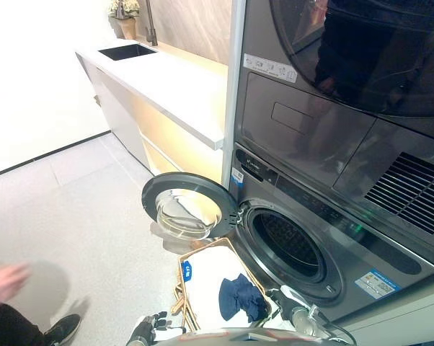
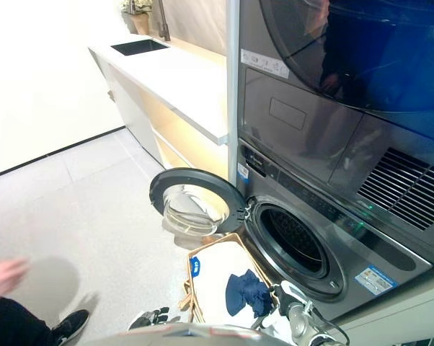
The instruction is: Put the clothes in the basket into the washing machine.
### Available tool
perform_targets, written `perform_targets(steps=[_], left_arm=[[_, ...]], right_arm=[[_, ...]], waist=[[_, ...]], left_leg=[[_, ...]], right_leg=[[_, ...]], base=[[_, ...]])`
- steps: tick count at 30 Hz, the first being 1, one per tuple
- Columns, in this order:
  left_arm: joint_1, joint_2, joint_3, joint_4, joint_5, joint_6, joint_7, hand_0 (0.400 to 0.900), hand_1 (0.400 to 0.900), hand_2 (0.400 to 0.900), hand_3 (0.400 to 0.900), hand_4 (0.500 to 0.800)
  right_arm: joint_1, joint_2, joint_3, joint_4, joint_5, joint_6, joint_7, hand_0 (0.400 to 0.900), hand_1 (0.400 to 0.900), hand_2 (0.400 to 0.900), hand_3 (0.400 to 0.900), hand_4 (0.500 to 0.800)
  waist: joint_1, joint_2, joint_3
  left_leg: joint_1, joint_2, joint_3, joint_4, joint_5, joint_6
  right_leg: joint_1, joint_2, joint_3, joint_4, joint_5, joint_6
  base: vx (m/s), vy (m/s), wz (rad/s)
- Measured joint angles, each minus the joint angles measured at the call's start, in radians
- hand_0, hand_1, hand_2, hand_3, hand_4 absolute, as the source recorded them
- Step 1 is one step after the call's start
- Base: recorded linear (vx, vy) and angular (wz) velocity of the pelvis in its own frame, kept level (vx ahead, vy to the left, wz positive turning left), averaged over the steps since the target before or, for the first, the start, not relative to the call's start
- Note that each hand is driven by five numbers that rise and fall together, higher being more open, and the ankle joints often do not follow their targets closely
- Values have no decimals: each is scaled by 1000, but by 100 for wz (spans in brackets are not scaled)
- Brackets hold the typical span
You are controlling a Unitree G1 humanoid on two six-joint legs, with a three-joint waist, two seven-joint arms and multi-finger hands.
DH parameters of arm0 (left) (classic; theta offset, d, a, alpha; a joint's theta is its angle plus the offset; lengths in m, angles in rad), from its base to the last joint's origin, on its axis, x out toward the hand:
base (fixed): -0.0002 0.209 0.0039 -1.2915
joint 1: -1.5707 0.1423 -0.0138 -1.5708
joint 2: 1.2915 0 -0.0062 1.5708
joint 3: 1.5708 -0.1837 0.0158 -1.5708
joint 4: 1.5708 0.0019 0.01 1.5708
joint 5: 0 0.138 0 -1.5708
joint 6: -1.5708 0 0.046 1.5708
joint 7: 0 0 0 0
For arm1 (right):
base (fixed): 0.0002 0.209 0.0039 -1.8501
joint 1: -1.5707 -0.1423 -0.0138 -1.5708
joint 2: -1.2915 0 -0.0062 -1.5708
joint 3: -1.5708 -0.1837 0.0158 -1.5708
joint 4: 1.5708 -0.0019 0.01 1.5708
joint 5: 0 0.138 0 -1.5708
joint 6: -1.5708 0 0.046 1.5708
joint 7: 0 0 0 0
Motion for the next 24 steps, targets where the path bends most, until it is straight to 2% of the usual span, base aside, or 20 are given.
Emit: perform_targets(steps=[9, 17, 19, 24], left_arm=[[-3, 1, 2, 7, 11, 0, 14, 900, 900, 900, 900, 800], [-12, 18, 30, 32, 11, -1, 23, 900, 900, 900, 900, 800], [-29, 30, 29, 32, 10, -2, 24, 900, 900, 900, 900, 800], [-97, 40, 24, 5, -31, -13, 40, 900, 900, 900, 900, 800]], right_arm=[[2, 0, 0, 21, -1, 0, -1, 900, 900, 900, 900, 800], [-11, -22, 0, 26, -5, 0, -8, 900, 900, 900, 900, 800], [-33, -43, -1, 25, -5, 0, -12, 900, 900, 900, 900, 800], [-165, -99, 3, 5, -3, 2, -53, 900, 900, 900, 900, 800]], waist=[[0, 0, 0], [6, 1, 2], [11, 3, 17], [27, 40, 159]], left_leg=[[-1, 0, -1, 0, 0, 0], [-49, -1, -17, 4, 5, -2], [-96, -3, -30, 26, 8, -4], [-257, -16, -51, 103, 22, -8]], right_leg=[[0, 0, -1, 0, 0, 0], [-38, -3, -17, 1, -1, 2], [-71, -7, -32, 9, 0, 1], [-225, -25, -32, 90, 6, -8]], base=[[2, -1, 2], [-22, -3, 13], [-138, 8, 15], [-212, 44, 6]])
